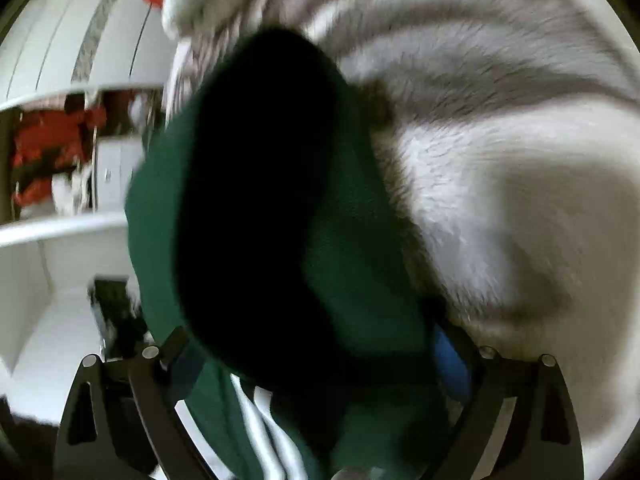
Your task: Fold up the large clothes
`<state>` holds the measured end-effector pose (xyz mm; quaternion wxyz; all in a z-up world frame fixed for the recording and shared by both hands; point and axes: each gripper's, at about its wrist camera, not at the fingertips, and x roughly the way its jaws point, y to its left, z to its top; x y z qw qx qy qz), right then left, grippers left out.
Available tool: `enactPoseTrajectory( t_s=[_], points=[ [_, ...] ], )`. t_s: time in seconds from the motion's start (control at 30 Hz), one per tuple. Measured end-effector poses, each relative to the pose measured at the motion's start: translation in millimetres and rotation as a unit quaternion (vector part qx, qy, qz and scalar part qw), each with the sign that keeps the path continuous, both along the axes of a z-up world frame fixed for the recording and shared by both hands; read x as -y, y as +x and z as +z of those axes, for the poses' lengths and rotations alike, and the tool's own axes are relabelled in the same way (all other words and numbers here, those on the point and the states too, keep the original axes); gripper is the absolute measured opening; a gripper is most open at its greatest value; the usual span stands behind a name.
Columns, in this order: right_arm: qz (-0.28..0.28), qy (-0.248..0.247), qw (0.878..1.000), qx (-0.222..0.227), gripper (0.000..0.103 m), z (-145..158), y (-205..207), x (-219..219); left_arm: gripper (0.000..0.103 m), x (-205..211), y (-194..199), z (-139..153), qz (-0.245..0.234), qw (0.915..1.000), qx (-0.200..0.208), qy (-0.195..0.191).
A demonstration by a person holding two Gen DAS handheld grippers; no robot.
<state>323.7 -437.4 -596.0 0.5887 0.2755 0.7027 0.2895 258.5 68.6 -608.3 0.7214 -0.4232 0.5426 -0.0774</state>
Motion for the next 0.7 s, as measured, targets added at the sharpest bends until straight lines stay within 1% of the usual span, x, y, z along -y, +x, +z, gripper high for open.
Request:
enactPoseTrajectory(
  t_s=[0.03, 0.07, 0.13, 0.17, 0.2, 0.23, 0.3, 0.37, 0.47, 0.5, 0.53, 0.57, 0.6, 0.63, 0.67, 0.7],
  points=[
    [0.007, 0.007, 1.000, -0.008, 0.103, -5, 5, -2, 0.103, 1, 1, -4, 0.001, 0.9998, 0.005, -0.017],
    [0.016, 0.017, 1.000, -0.018, 0.103, -7, 9, -5, 0.103, 2, 2, -8, 0.005, 0.9993, 0.012, -0.035],
    [0.039, 0.028, 0.998, -0.029, 0.103, -10, 12, -13, 0.103, 5, 4, -12, 0.008, 0.9983, 0.024, -0.053],
    [0.045, 0.037, 0.998, -0.035, 0.103, -12, 14, -16, 0.103, 5, 4, -12, 0.010, 0.9982, 0.026, -0.054],
    [0.056, 0.057, 0.996, -0.046, 0.103, -14, 15, -22, 0.103, 5, 5, -12, 0.012, 0.9980, 0.030, -0.054],
    [0.068, 0.080, 0.993, -0.062, 0.103, -17, 16, -31, 0.103, 5, 5, -12, 0.013, 0.9977, 0.033, -0.057],
    [0.082, 0.110, 0.987, -0.089, 0.103, -22, 15, -46, 0.103, 4, 6, -12, 0.017, 0.9975, 0.033, -0.061],
    [0.076, 0.133, 0.982, -0.108, 0.103, -29, 14, -62, 0.103, 3, 6, -13, 0.017, 0.9973, 0.033, -0.063],
    [0.036, 0.150, 0.981, -0.117, 0.103, -36, 16, -69, 0.103, 4, 8, -11, 0.015, 0.9977, 0.033, -0.057],
    [0.027, 0.149, 0.982, -0.114, 0.103, -36, 16, -69, 0.099, 4, 11, -11, 0.018, 0.9977, 0.034, -0.055],
    [0.020, 0.146, 0.983, -0.108, 0.093, -34, 15, -69, 0.093, 5, 12, -6, 0.021, 0.9981, 0.040, -0.042],
    [0.015, 0.134, 0.986, -0.096, 0.068, -30, 12, -70, 0.089, 3, 9, -4, 0.022, 0.9981, 0.045, -0.036],
    [0.006, 0.133, 0.987, -0.092, 0.062, -28, 9, -70, 0.079, 1, 8, 0, 0.022, 0.9981, 0.051, -0.026],
    [-0.006, 0.132, 0.987, -0.093, 0.060, -26, 6, -70, 0.073, -1, 8, 4, 0.019, 0.9980, 0.057, -0.020],
    [-0.010, 0.129, 0.988, -0.089, 0.053, -24, 4, -71, 0.070, -4, 8, 7, 0.020, 0.9977, 0.061, -0.023],
    [-0.013, 0.128, 0.988, -0.084, 0.051, -20, 1, -73, 0.069, -6, 9, 10, 0.022, 0.9974, 0.063, -0.027]
  ],
)
